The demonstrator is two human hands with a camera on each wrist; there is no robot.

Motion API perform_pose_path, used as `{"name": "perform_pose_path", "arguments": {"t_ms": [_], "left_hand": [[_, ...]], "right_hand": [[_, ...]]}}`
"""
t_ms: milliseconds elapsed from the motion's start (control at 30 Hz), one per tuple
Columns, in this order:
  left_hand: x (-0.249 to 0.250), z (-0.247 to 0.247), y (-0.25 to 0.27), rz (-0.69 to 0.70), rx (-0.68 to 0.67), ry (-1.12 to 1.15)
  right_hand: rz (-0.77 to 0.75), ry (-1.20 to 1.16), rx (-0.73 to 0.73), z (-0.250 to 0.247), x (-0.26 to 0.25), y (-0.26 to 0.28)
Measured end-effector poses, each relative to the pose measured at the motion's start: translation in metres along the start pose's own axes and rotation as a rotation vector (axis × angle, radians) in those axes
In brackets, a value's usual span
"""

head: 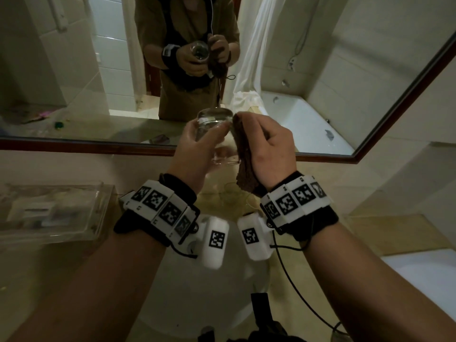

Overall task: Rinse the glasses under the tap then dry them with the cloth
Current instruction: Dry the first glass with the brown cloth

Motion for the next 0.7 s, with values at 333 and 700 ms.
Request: {"name": "perform_pose_path", "arguments": {"t_ms": [333,700], "left_hand": [[0.000,0.003,0.000,-0.006,-0.014,-0.112],[0.008,0.003,-0.001,-0.035,-0.031,-0.001]], "right_hand": [[0.087,0.058,0.012,0.002,0.021,0.001],[0.089,-0.066,0.054,0.005,0.009,-0.004]]}}
Point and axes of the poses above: each hand's wrist, its own y-axis away from the middle knuckle, its own z-axis out of the palm, x = y × z, the point moved 1 cm from there along -y, towards the middle knuckle, and after that the axes turned 10 degrees about -z, right-handed, at the moved point
